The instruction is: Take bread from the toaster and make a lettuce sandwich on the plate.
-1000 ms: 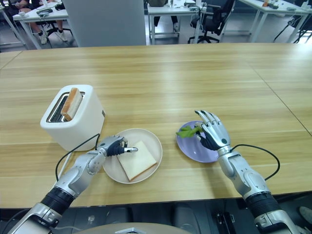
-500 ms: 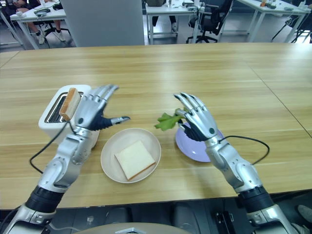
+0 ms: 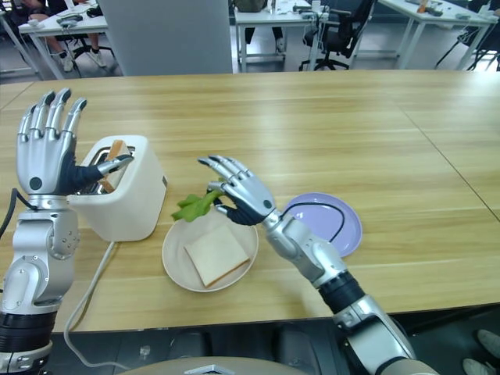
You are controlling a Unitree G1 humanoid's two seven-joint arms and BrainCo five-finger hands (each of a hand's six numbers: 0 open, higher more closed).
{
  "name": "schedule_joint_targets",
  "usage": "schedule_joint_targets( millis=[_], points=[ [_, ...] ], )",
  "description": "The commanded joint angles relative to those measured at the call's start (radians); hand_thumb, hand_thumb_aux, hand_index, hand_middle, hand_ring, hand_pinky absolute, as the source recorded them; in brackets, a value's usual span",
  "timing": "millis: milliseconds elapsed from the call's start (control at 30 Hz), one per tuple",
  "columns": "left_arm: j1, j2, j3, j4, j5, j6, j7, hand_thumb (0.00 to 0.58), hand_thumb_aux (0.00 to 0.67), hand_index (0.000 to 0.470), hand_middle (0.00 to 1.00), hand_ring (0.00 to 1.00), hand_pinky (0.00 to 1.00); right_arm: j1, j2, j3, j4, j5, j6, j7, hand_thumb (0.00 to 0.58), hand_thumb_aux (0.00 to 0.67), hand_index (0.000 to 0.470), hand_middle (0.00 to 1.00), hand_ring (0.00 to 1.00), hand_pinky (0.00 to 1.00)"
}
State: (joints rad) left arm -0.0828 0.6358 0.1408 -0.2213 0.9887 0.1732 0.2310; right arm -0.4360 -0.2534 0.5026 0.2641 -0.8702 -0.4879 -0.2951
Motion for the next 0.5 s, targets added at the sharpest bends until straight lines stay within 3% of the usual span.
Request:
schedule_joint_targets(
  millis=[33, 300, 500],
  points=[
    [-0.007, 0.013, -0.023, 0.115, 0.021, 0.060, -0.064, 0.000, 0.000, 0.000, 0.00, 0.00, 0.00, -0.045, 0.037, 0.031, 0.136, 0.017, -0.038, -0.019, 0.580, 0.670, 0.460, 0.00, 0.00, 0.00],
    [-0.074, -0.001, -0.135, 0.282, 0.017, 0.109, -0.144, 0.000, 0.000, 0.000, 0.00, 0.00, 0.00, -0.109, 0.095, 0.081, 0.398, 0.014, -0.100, -0.089, 0.580, 0.670, 0.460, 0.00, 0.00, 0.00],
    [-0.120, -0.013, -0.191, 0.350, -0.011, 0.105, -0.154, 0.000, 0.000, 0.000, 0.00, 0.00, 0.00, -0.094, 0.097, 0.106, 0.452, 0.034, -0.137, -0.076, 0.580, 0.670, 0.460, 0.00, 0.00, 0.00]
  ],
)
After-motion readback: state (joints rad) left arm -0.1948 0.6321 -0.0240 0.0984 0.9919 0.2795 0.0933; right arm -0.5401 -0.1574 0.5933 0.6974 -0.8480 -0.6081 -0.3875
